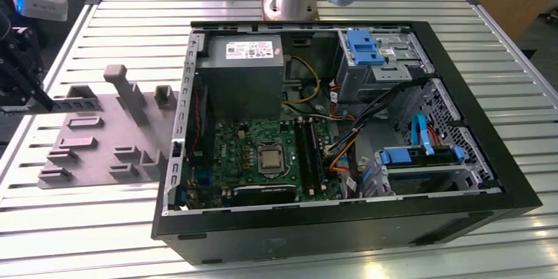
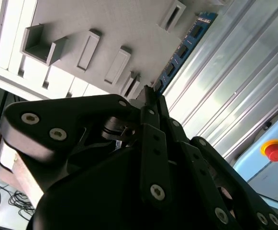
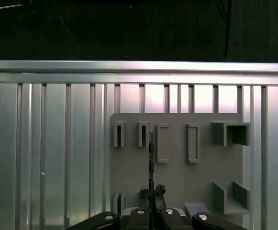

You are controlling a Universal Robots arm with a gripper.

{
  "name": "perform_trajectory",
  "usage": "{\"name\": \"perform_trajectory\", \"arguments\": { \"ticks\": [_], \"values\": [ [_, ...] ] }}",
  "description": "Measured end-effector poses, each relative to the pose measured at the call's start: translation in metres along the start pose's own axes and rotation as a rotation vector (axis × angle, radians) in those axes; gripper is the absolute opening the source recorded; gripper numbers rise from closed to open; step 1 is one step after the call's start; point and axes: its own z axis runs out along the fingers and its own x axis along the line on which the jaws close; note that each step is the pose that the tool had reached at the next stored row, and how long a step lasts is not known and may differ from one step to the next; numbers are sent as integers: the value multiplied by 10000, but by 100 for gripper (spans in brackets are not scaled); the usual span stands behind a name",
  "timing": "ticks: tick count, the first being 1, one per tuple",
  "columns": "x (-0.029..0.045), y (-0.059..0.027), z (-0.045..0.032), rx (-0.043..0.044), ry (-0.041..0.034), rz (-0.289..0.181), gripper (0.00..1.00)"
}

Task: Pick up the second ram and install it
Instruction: 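Pick up the second ram and move it above second insertion slot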

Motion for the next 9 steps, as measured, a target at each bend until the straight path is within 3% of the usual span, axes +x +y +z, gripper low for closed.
{"name": "perform_trajectory", "arguments": {
  "ticks": [9],
  "values": [
    [-8, 0, -89, 0, 12, 0, 14]
  ]
}}
